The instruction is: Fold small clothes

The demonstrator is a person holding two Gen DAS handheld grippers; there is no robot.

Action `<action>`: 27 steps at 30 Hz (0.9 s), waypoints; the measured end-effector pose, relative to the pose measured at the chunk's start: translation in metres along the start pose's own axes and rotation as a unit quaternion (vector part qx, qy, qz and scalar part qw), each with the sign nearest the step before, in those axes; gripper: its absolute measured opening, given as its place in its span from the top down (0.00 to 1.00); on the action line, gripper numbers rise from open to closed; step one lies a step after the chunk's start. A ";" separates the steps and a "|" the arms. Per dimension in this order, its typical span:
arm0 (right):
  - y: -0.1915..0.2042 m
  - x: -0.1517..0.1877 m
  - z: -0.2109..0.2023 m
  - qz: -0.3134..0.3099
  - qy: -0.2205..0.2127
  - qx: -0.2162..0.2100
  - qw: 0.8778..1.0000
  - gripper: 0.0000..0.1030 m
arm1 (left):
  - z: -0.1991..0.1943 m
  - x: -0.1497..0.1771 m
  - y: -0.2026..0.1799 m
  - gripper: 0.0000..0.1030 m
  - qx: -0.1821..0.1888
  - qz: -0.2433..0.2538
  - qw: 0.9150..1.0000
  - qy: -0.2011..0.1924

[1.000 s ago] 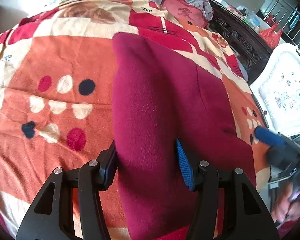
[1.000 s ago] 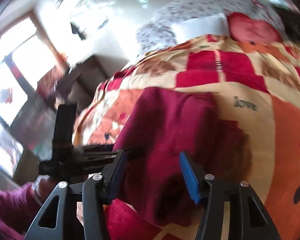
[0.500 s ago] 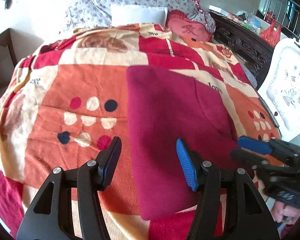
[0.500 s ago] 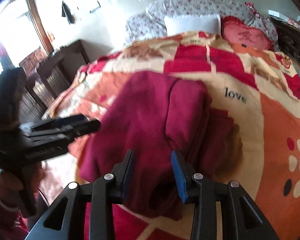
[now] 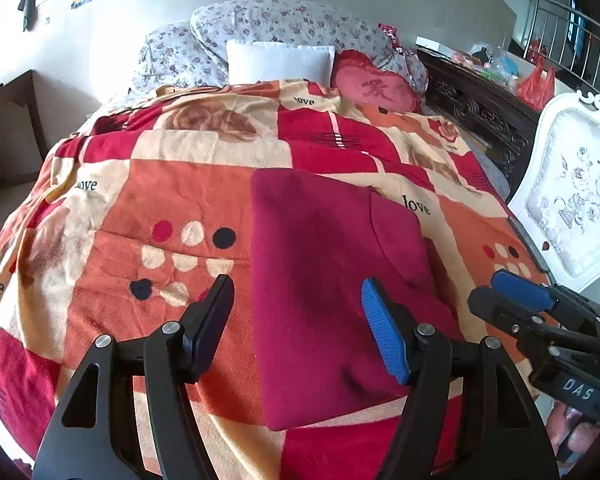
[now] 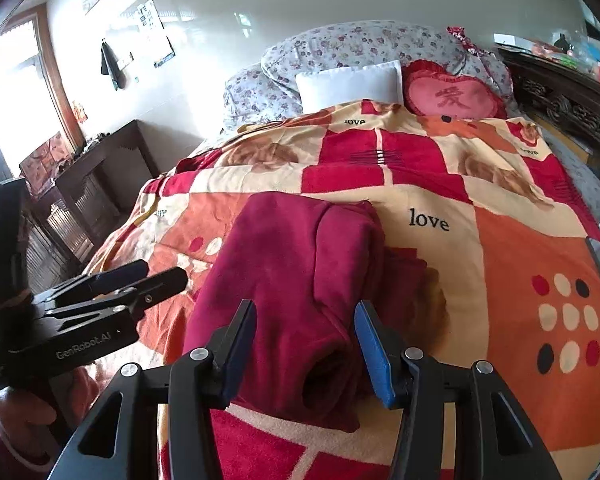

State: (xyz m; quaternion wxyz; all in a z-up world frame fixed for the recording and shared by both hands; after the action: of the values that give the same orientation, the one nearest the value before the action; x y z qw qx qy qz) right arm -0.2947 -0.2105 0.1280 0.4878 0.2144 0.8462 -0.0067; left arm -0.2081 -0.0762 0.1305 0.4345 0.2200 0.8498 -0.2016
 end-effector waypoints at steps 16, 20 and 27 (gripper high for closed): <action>0.001 0.003 0.003 0.016 0.008 0.005 1.000 0.45 | -0.009 -0.002 -0.003 0.35 -0.011 0.011 1.000 -0.008; 0.002 0.005 0.005 0.013 0.010 0.001 1.000 0.45 | -0.009 -0.002 -0.003 0.35 -0.012 0.011 1.000 -0.008; 0.004 0.006 0.008 0.013 0.016 -0.003 1.000 0.44 | -0.008 -0.001 -0.005 0.35 -0.015 0.014 1.000 -0.006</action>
State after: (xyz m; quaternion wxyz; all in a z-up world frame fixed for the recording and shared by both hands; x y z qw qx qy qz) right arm -0.2895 -0.2069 0.1194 0.4752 0.2245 0.8508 0.0055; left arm -0.2150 -0.0762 0.1362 0.4458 0.2238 0.8468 -0.1845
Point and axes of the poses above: each gripper's, at about its wrist camera, not at the fingertips, and z roughly the way its jaws point, y to its left, x to its underside, the point moved 1 cm from there along z, roughly the way its jaws point, and after that the axes turned 12 degrees about -y, right-handed, at the moved point
